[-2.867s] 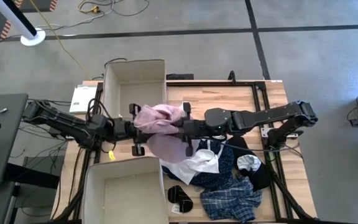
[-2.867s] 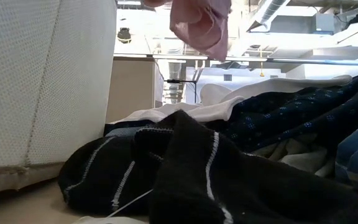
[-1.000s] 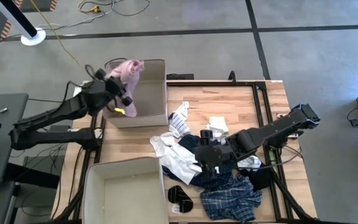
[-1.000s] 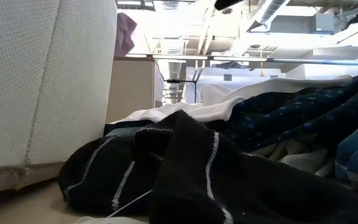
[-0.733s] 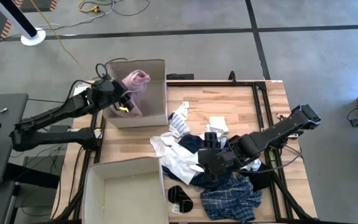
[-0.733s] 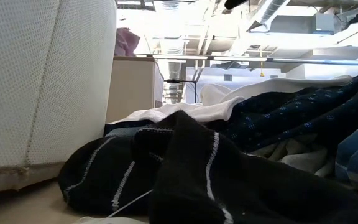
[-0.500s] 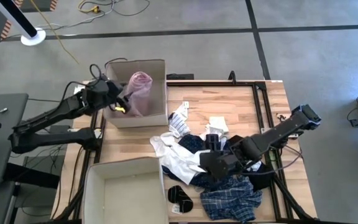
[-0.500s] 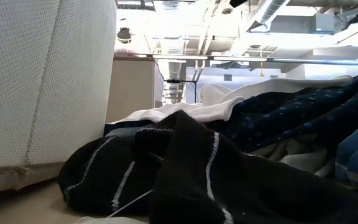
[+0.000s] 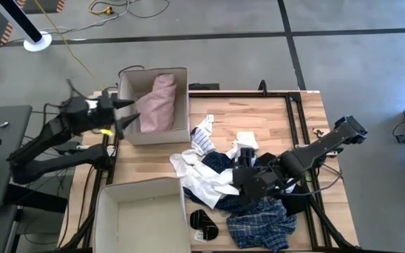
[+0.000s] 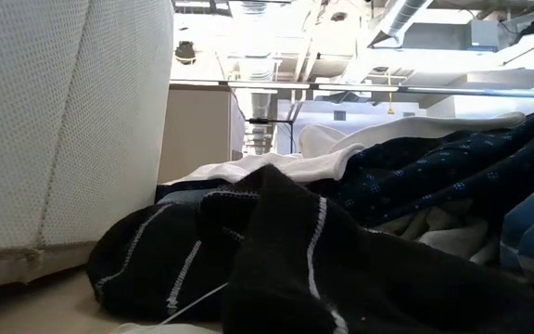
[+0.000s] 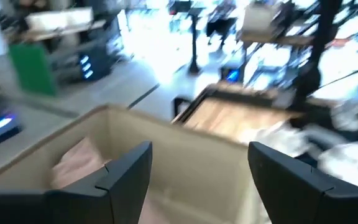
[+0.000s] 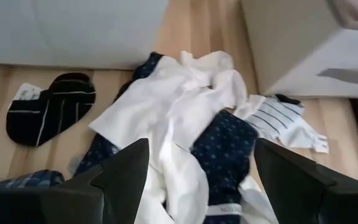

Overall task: Sort clothes
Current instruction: Put the white sock into the bottom light brown laundry organizer

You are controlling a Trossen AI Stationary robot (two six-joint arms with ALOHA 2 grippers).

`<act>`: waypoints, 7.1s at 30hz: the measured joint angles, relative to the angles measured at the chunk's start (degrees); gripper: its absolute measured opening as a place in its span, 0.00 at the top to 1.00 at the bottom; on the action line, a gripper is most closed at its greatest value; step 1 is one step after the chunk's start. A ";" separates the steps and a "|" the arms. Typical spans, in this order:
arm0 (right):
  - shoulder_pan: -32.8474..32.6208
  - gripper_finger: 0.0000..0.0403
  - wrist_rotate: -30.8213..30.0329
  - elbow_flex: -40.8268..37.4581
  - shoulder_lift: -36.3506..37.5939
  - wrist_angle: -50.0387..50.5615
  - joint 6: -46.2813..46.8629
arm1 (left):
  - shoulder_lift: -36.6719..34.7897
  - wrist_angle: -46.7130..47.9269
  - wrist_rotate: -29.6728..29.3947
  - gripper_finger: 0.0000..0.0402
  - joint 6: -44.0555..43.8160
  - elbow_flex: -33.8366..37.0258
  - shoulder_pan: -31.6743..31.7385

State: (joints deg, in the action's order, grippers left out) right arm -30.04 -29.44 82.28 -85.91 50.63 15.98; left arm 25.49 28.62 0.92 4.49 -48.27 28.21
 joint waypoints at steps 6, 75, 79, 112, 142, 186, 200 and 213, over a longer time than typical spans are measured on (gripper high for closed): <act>-2.64 0.24 -5.77 0.02 3.96 3.39 1.61 | -7.56 0.13 6.82 0.35 -2.64 0.00 0.00; -28.83 0.28 -44.40 -37.35 52.83 3.17 19.57 | -13.05 -6.90 25.79 0.35 -7.98 0.02 0.02; -28.69 0.28 -41.18 -44.94 61.10 -15.77 4.61 | -9.17 -9.03 28.05 0.35 -7.93 0.02 0.00; 14.10 0.28 26.40 -61.60 27.31 -78.95 -6.74 | 7.98 -22.01 26.58 0.35 -3.35 0.02 -17.07; 12.22 0.50 24.08 -42.45 -8.20 -73.11 -7.66 | 18.30 -24.26 12.46 0.35 1.51 0.04 -38.41; 12.26 1.00 19.89 -12.42 7.98 -51.12 -37.49 | 35.74 -41.82 2.70 0.35 4.47 0.04 -43.78; 12.16 1.00 20.77 -10.25 7.84 -54.39 -41.25 | 41.33 -54.96 -9.22 0.35 5.64 0.04 -43.38; 11.99 1.00 26.78 -10.23 7.81 -56.67 -40.80 | 53.59 -56.24 -12.30 0.35 8.36 -9.96 -42.75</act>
State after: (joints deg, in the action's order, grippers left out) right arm -18.06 -2.66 72.05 -78.10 -6.03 -24.82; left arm 79.08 -27.62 -11.38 12.85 -58.23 -14.55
